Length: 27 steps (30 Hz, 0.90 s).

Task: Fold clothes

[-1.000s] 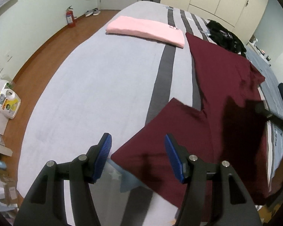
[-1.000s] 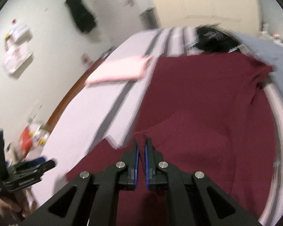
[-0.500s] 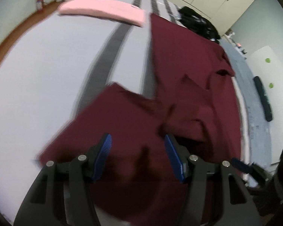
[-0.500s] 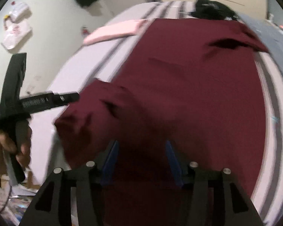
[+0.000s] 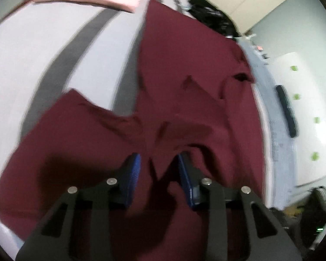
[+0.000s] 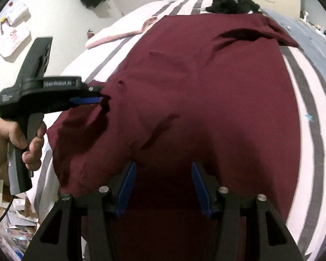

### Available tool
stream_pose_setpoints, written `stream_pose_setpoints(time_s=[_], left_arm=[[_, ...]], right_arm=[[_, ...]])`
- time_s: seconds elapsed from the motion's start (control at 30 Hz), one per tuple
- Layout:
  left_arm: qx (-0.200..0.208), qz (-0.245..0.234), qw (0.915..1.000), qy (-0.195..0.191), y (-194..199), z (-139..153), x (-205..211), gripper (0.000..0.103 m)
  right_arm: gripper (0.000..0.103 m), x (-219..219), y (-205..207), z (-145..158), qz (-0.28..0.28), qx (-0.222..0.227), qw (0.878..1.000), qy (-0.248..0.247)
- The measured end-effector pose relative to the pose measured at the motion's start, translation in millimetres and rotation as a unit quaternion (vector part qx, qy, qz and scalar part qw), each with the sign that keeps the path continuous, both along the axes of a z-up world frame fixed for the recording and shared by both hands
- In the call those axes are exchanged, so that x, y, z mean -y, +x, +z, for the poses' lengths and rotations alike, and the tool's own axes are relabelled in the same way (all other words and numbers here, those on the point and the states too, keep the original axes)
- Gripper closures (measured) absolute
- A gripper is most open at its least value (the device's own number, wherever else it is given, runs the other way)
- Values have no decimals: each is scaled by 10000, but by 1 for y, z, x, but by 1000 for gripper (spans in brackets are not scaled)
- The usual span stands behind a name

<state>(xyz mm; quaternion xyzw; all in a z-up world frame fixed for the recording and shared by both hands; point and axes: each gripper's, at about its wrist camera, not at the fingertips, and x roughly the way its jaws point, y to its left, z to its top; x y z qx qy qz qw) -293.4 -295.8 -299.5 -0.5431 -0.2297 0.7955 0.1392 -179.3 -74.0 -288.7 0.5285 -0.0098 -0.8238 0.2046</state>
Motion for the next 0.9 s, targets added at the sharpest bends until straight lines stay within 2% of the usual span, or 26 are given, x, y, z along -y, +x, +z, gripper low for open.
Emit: stream_pose_setpoints(time_s=[0.1,0.23,0.3,0.33,0.53,0.57,0.6,0.63,0.67,0.9], left_arm=[[158,-26,9997,165,3,-1,-2,70],[57,146,9998,-104,13,5,8,69],[11,197,9997,-118,16,8,13,57],[-4,215,9997,-109,16,9,15,55],[117,-124,9996,-231,5,-12,-2,53],[88,-190,9994,-280,4,-14,-7,63],[1,-241,9992,-333,4,-13,-10,80],[-103,-294,9988,-385,4,-11,-12,86],[-174,-327,9986,-366,5,-9,-12,100],[-550,-177,9980,-254,22,28,25,100]], right_arm=[[54,7,0,-4,66,7,10000,-30],[54,11,-4,-11,19,20,10000,-61],[54,13,-7,-14,-25,8,10000,-70],[54,15,-9,-15,-31,-5,10000,-75],[53,23,-14,-20,26,-56,9999,-83],[53,24,-14,-20,44,-55,9999,-85],[53,23,-12,-19,75,-60,9999,-98],[53,24,-12,-18,101,-64,9999,-91],[53,25,-11,-18,129,-69,9999,-80],[53,30,-4,-16,270,-88,9995,-109]])
